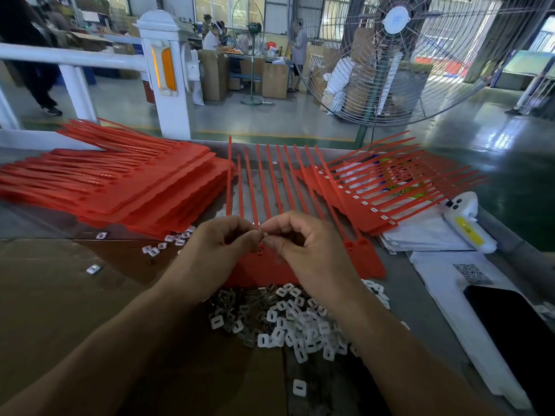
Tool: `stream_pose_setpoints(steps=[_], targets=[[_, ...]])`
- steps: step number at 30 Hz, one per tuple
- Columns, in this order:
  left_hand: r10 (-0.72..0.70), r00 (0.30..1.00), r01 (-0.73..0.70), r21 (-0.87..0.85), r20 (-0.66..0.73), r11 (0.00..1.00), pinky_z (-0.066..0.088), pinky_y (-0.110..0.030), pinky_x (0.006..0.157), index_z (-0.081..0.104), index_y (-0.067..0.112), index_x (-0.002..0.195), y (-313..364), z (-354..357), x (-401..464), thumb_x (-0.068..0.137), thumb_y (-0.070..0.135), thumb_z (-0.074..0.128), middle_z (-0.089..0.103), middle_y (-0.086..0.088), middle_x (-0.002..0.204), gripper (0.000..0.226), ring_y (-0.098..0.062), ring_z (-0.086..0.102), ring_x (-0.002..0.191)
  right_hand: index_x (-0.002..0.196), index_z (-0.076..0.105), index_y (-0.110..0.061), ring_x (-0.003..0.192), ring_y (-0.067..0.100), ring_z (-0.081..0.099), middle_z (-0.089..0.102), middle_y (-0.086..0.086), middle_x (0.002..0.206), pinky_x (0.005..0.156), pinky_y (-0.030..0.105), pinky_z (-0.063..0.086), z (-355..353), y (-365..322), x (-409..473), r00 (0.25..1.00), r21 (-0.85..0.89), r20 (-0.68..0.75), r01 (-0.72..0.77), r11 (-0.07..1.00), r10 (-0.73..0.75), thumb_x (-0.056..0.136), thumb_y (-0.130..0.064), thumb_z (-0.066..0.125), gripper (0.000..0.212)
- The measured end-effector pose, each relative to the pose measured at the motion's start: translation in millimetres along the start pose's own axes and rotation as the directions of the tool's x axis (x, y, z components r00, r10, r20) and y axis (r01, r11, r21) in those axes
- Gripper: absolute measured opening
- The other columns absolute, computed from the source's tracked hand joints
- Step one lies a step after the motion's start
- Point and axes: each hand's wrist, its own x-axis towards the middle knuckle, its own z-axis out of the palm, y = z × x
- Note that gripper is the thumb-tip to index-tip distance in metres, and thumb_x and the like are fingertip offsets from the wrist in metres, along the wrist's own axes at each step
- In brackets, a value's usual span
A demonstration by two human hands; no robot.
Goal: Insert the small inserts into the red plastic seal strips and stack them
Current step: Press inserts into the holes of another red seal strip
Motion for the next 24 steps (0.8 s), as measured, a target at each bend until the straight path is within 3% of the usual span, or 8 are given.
stream_pose_setpoints(steps=[3,6,9,12,18,21,24], targets=[[-0.014,1.0,0.015,-0.032,0.015,0.999,0.05,-0.062,0.077,0.073,0.018,0.09,2,-1,0,0.1,0.03,0.062,0.068,-0.021,0.087,0.019,-0.046,0.061,0.081,0.107,0.077,-0.022,0.087,0.001,0.07,0.075,-0.012,0.092,0.077,0.016,0.054,-2,0,0,0.999,-0.016,0.021,0.039,0.999,-0.038,0.095,-0.012,0.073,0.017],[-0.024,0.999,0.025,-0.016,0.045,1.0,0.048,-0.053,0.07,0.071,0.014,0.09,3,-2,1,0.1,0.026,0.061,0.066,-0.023,0.086,0.019,-0.032,0.058,0.073,0.109,0.077,-0.024,0.092,0.0,0.07,0.074,-0.016,0.096,0.078,0.014,0.053,-5,2,1,0.996,-0.06,0.051,0.081,0.995,-0.078,0.095,-0.013,0.073,0.018],[-0.042,0.997,0.042,0.006,0.068,0.999,0.043,-0.041,0.07,0.071,0.014,0.09,2,-2,1,0.1,0.023,0.061,0.066,-0.018,0.082,0.017,-0.023,0.054,0.071,0.107,0.077,-0.03,0.095,0.001,0.069,0.072,-0.019,0.099,0.08,0.013,0.052,-9,3,0,0.99,-0.126,0.079,0.125,0.984,-0.116,0.095,-0.018,0.073,0.018],[-0.056,0.996,0.057,-0.006,0.073,0.998,0.043,-0.037,0.07,0.071,0.014,0.089,1,-2,1,0.1,0.022,0.061,0.065,-0.007,0.076,0.017,-0.018,0.054,0.07,0.105,0.076,-0.033,0.096,0.001,0.069,0.071,-0.02,0.099,0.081,0.012,0.051,-11,3,0,0.985,-0.161,0.103,0.157,0.974,-0.141,0.095,-0.019,0.073,0.017],[-0.038,0.998,0.039,-0.02,0.053,0.999,0.046,-0.042,0.067,0.073,0.016,0.091,1,0,-1,0.1,0.03,0.06,0.07,-0.018,0.085,0.021,-0.025,0.06,0.07,0.105,0.075,-0.032,0.096,0.002,0.068,0.071,-0.018,0.098,0.081,0.015,0.053,-13,5,-1,0.987,-0.212,0.093,0.146,0.966,-0.129,0.095,-0.02,0.075,0.016],[0.012,1.0,-0.01,0.143,-0.019,0.99,0.052,-0.041,0.067,0.072,0.028,0.093,-4,1,-1,0.099,0.037,0.061,0.071,0.001,0.084,0.016,-0.017,0.067,0.075,0.103,0.075,-0.03,0.094,-0.003,0.068,0.072,-0.02,0.095,0.08,0.011,0.051,-15,7,0,0.993,-0.233,0.047,0.117,0.965,-0.11,0.093,-0.021,0.076,0.013],[0.11,0.99,-0.07,0.387,-0.084,0.919,0.048,-0.025,0.079,0.072,0.034,0.097,-9,0,-1,0.095,0.035,0.066,0.065,0.019,0.092,0.006,-0.001,0.06,0.092,0.104,0.075,-0.03,0.095,-0.011,0.064,0.071,-0.021,0.095,0.08,0.004,0.046,-21,12,2,0.999,-0.264,-0.01,0.04,0.964,-0.044,0.094,-0.022,0.076,0.013]])
